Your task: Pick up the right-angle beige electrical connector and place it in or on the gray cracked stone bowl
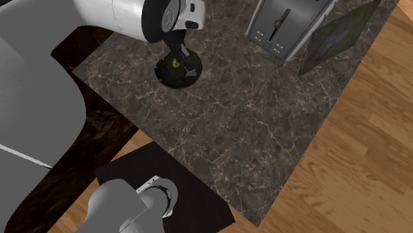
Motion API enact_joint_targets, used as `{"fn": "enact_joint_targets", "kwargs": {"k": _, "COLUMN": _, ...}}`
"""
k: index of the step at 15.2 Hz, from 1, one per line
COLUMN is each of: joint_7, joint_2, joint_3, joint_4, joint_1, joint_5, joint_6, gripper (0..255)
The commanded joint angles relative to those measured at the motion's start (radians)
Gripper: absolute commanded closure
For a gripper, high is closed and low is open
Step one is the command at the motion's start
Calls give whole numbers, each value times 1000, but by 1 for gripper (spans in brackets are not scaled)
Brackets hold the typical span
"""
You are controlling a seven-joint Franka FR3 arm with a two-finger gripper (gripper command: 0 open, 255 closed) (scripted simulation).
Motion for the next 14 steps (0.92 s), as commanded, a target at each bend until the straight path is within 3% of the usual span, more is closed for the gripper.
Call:
{"fn": "enact_joint_targets", "kwargs": {"k": 1, "joint_7": 1, "joint_2": 6, "joint_3": 3, "joint_4": -22, "joint_1": 1, "joint_5": -2, "joint_6": 28, "gripper": 255}}
{"fn": "enact_joint_targets", "kwargs": {"k": 5, "joint_7": 5, "joint_2": 26, "joint_3": 10, "joint_4": -69, "joint_1": 2, "joint_5": -9, "joint_6": 92, "gripper": 255}}
{"fn": "enact_joint_targets", "kwargs": {"k": 13, "joint_7": 5, "joint_2": 26, "joint_3": 10, "joint_4": -69, "joint_1": 2, "joint_5": -9, "joint_6": 92, "gripper": 255}}
{"fn": "enact_joint_targets", "kwargs": {"k": 14, "joint_7": 5, "joint_2": 26, "joint_3": 10, "joint_4": -69, "joint_1": 2, "joint_5": -9, "joint_6": 92, "gripper": 0}}
